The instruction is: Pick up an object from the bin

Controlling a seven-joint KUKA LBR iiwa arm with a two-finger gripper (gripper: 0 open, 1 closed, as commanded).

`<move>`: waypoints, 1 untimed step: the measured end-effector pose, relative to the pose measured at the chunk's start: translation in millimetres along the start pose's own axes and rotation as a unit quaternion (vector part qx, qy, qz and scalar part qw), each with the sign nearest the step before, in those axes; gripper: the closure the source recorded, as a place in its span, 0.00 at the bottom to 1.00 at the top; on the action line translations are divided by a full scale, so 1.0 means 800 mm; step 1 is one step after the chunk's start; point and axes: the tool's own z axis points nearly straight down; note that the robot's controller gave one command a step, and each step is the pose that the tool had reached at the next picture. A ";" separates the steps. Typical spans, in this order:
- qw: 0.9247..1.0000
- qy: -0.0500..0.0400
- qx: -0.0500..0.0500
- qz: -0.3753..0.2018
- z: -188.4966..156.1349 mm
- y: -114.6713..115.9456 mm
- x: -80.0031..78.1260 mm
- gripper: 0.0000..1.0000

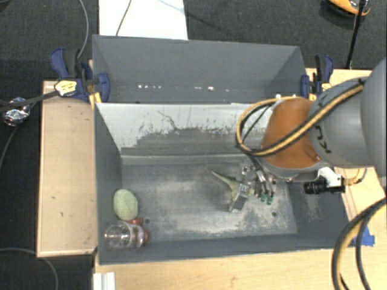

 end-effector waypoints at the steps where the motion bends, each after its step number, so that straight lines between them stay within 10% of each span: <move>1: 1.000 0.000 0.000 0.000 0.000 0.000 0.000 1.00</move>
Offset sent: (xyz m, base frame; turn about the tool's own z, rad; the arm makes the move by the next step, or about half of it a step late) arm 0.0000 0.0000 0.0644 0.0000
